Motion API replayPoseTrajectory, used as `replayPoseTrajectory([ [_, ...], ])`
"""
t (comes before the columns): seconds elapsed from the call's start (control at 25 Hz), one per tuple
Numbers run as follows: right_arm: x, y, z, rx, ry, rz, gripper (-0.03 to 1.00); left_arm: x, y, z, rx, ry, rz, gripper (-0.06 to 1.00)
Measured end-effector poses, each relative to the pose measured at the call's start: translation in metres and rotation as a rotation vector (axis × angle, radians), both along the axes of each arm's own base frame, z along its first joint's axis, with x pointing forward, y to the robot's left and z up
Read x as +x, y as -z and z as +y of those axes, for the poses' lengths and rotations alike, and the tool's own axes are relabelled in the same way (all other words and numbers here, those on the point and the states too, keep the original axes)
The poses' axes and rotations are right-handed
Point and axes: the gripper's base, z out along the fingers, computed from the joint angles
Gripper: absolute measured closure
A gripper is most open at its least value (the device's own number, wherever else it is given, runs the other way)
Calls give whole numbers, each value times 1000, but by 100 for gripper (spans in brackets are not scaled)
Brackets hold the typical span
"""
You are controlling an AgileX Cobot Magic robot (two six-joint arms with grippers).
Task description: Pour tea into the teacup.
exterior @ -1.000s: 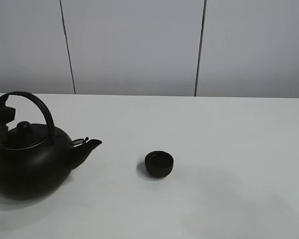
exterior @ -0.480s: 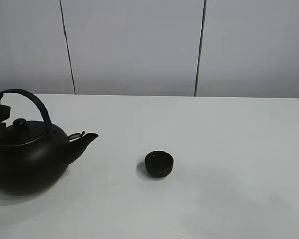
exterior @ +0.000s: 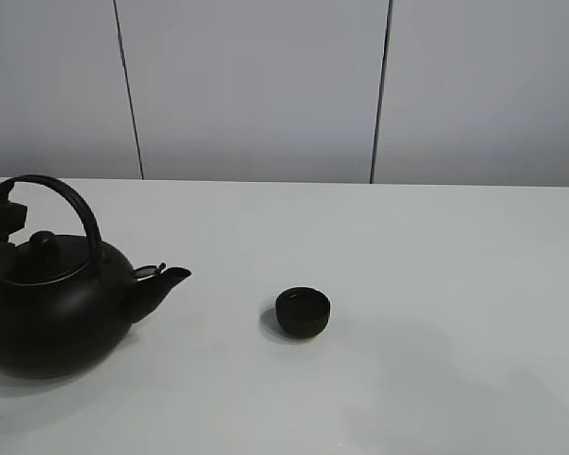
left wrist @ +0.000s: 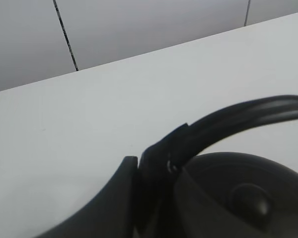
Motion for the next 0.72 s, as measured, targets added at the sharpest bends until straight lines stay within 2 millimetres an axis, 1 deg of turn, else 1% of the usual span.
replayPoseTrajectory([
  [0.16, 0, 0, 0, 0, 0, 0, 47, 1, 7, -1, 2, 18, -7, 83],
  [0.52, 0, 0, 0, 0, 0, 0, 47, 2, 9, -2, 3, 27, -22, 83],
  [0.6, 0, 0, 0, 0, 0, 0, 47, 2, 8, -2, -1, 29, -22, 80],
  [0.72, 0, 0, 0, 0, 0, 0, 47, 3, 5, -3, -25, 30, -57, 70],
])
